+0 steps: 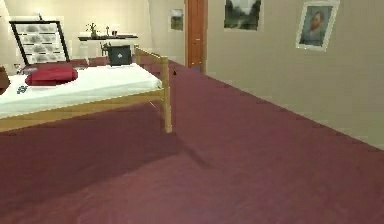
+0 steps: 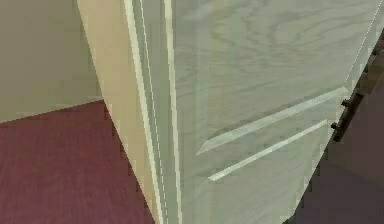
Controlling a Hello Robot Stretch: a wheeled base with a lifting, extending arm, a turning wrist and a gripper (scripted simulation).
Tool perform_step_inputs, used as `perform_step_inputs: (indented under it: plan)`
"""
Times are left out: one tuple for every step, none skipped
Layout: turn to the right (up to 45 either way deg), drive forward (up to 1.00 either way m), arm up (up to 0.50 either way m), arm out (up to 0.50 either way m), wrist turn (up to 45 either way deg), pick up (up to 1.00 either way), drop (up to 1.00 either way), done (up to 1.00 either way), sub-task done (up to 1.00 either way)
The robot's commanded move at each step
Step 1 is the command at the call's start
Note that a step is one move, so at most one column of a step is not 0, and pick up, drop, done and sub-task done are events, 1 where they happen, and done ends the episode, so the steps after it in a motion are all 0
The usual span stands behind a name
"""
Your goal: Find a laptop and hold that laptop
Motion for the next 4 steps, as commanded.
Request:
perform_step_inputs:
  plan:
    - [3.0,0.00,0.00,0.00,0.0,0.00,0.00,0.00,0.00]
    - [0.0,1.00,0.00,0.00,0.0,0.00,0.00,0.00,0.00]
    - [0.0,1.00,0.00,0.00,0.0,0.00,0.00,0.00,0.00]
    - [0.0,0.40,0.00,0.00,0.0,0.00,0.00,0.00,0.00]
